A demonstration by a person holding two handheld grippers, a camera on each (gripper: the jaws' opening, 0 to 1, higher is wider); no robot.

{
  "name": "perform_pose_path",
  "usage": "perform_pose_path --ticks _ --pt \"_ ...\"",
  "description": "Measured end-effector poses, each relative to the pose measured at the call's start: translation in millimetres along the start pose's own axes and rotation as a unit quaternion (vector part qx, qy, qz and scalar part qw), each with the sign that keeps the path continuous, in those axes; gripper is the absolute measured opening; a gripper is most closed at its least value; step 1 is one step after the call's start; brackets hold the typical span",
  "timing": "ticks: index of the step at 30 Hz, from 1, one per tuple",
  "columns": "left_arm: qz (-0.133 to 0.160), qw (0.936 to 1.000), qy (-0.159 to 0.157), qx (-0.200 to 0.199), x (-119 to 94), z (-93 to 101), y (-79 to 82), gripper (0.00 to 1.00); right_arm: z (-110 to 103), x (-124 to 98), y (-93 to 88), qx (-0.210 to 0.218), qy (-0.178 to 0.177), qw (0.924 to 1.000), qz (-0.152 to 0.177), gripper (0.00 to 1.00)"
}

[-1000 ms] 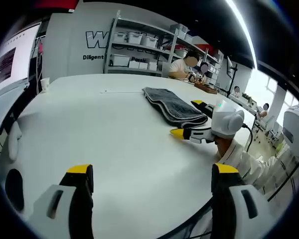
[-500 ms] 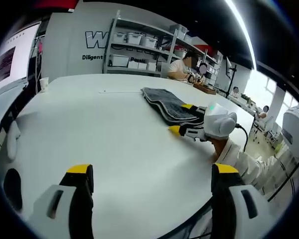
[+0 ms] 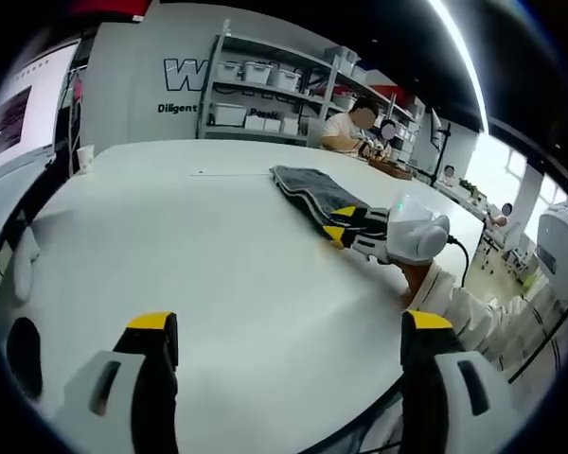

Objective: Open the folded towel by lifting each exposed corner and separating the folded layers until the towel lies flat within the target outline without major curled edges

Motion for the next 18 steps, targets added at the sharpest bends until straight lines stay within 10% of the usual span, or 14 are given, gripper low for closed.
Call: perform_pose_path --ticks 18 --pt "-0.003 1.0000 -0.002 0.002 0.0 1.2 -0.1 0.96 3.7 -3.3 -0.9 -0.007 -0.011 0.9999 0.010 0.00"
Point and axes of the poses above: the point that each gripper's makers call its tool centre point, and the gripper's own axes: x roughly forward along the fingers, z roughly to its right, y roughly out of its top, the point moved 9 cm from there along -x, roughly backward along the fingers, and after that the axes turned 6 degrees about -y, right-handed, at the moved point
